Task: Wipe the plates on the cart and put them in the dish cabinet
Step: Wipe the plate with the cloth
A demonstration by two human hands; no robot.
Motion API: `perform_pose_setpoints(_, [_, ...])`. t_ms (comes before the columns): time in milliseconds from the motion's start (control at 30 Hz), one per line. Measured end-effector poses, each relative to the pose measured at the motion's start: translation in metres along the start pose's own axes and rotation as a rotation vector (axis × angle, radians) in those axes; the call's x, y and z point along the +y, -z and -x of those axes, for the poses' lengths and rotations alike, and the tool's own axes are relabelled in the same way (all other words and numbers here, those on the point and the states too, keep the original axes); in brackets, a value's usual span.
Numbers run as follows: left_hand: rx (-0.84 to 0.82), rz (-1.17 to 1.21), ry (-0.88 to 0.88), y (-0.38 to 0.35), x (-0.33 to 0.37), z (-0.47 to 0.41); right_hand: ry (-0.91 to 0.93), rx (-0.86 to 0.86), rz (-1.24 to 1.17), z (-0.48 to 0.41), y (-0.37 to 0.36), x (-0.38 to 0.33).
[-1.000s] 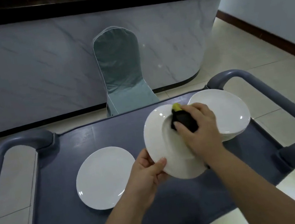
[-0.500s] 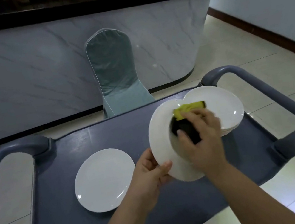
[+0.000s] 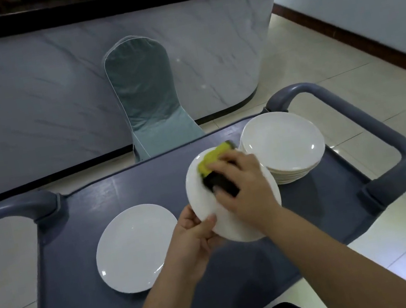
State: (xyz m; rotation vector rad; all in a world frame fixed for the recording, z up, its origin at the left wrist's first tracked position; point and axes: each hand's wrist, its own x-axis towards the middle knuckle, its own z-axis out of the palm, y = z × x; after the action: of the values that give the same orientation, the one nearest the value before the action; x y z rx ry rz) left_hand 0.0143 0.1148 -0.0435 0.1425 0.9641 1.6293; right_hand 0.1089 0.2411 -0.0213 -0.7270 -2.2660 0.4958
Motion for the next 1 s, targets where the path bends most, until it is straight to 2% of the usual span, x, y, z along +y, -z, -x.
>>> perform_pose_setpoints(67, [0.005,0.083,-0.008,0.006,0.007,-0.002,0.202,-0.116,0.005,0.015,0.001,-0.010])
perform_pose_setpoints(167, [0.019,0.122,-0.022,0.015,0.011,0.000,0.238,-0.128,-0.058,0.047,0.026,0.017])
perform_pose_setpoints(300, [-0.028,-0.014,-0.025,0.018,0.010,0.005,-0.035,0.054,-0.095,0.046,0.052,0.048])
perform_pose_setpoints(400, [-0.052,-0.156,-0.073,0.014,0.010,0.009,-0.231,0.209,-0.106,-0.011,0.040,0.034])
perform_pose_setpoints(467, [-0.033,-0.255,-0.133,0.008,0.012,0.010,-0.259,0.234,-0.086,-0.040,0.021,0.012])
perform_pose_setpoints(500, [-0.012,-0.287,-0.162,0.007,0.015,0.010,-0.223,0.200,-0.092,-0.043,0.012,-0.003])
perform_pose_setpoints(600, [0.049,-0.269,-0.199,0.012,0.019,0.008,0.130,0.043,-0.098,-0.012,-0.009,-0.034])
perform_pose_setpoints(667, [0.058,-0.245,-0.203,0.016,0.019,0.010,0.337,-0.061,-0.074,0.006,-0.012,-0.031])
perform_pose_setpoints(700, [0.052,-0.252,-0.196,0.015,0.018,0.012,0.359,-0.076,-0.076,0.001,-0.011,-0.021])
perform_pose_setpoints(733, [0.042,-0.275,-0.186,0.014,0.016,0.013,0.282,-0.047,-0.090,-0.011,-0.010,-0.012])
perform_pose_setpoints(800, [0.024,-0.338,-0.177,0.012,0.012,0.017,-0.007,0.079,-0.114,-0.039,-0.009,-0.003])
perform_pose_setpoints(833, [0.023,-0.358,-0.181,0.012,0.012,0.018,-0.090,0.106,-0.131,-0.047,-0.010,-0.006])
perform_pose_setpoints(867, [0.027,-0.358,-0.185,0.013,0.013,0.018,-0.085,0.103,-0.136,-0.048,-0.013,-0.014])
perform_pose_setpoints(900, [0.034,-0.333,-0.186,0.016,0.016,0.018,-0.006,0.067,-0.133,-0.040,-0.017,-0.024])
perform_pose_setpoints(1000, [0.041,-0.247,-0.194,0.028,0.022,0.015,0.359,-0.101,-0.076,-0.004,-0.026,-0.042])
